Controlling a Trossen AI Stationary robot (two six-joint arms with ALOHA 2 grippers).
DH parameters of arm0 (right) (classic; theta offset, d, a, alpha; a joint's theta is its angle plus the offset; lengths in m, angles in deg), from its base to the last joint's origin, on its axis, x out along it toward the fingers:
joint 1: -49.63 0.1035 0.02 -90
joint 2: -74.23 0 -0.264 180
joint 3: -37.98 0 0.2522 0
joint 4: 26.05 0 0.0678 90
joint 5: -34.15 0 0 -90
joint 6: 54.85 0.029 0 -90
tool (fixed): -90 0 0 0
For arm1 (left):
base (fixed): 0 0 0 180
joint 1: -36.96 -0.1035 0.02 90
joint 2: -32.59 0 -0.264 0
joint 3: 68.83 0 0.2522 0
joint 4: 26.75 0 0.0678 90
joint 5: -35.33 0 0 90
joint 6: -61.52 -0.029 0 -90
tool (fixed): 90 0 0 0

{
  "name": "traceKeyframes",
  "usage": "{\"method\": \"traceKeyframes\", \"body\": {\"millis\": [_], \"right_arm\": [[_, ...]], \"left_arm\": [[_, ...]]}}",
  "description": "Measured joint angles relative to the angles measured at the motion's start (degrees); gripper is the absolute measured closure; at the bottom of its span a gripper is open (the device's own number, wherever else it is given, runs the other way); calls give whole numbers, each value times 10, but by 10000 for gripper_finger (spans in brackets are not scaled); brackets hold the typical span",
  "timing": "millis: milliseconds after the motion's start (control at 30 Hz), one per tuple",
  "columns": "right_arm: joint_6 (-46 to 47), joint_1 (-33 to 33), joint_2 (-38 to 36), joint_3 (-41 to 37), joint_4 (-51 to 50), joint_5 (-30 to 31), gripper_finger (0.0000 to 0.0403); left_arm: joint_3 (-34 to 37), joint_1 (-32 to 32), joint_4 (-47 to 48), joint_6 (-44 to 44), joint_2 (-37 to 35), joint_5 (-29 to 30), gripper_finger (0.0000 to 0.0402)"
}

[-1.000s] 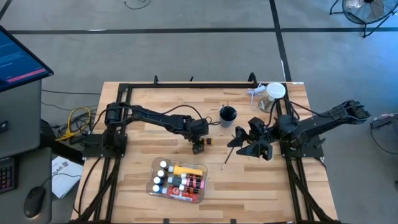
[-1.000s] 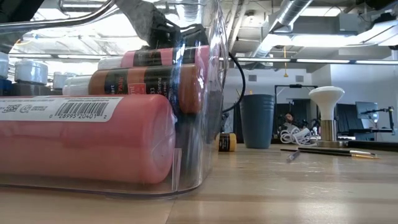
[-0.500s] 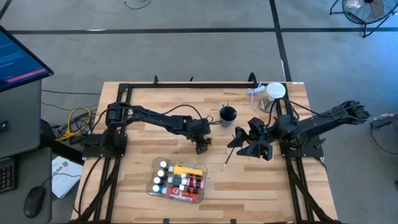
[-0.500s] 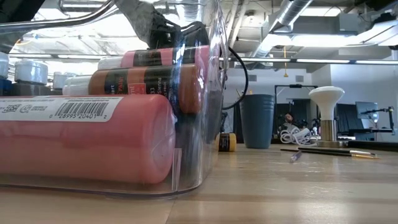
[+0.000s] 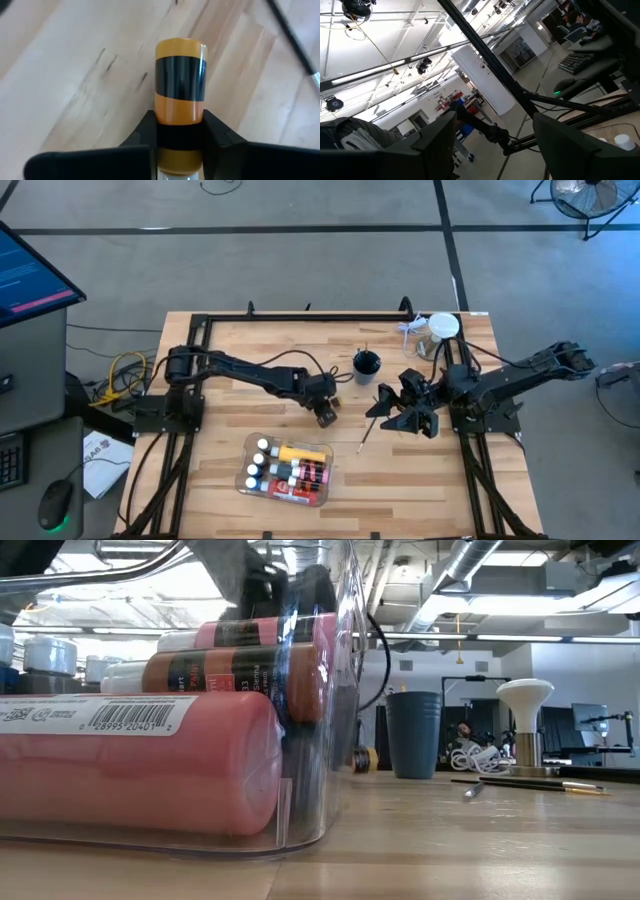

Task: Pick & Place Paint Supplies
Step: Put the yellow paint bottle into the transparent bin

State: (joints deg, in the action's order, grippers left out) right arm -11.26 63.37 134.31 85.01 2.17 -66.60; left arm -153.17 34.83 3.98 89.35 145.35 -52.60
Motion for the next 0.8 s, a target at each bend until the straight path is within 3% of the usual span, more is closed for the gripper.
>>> {"method": "traceKeyframes", "body": {"millis": [233, 400, 600, 800], "right_arm": [[-4, 0, 0, 0, 0, 1, 148], [-7, 0, 0, 0, -1, 1, 148], [-10, -2, 0, 0, -2, 1, 148], [14, -16, 0, 0, -17, 1, 148]], "left_arm": [[0, 22, 72, 82, -90, 88, 358], [0, 48, 181, 217, -197, 125, 363], [-1, 134, 323, 408, -301, 145, 364], [-18, 237, 395, 574, -319, 150, 366]]}}
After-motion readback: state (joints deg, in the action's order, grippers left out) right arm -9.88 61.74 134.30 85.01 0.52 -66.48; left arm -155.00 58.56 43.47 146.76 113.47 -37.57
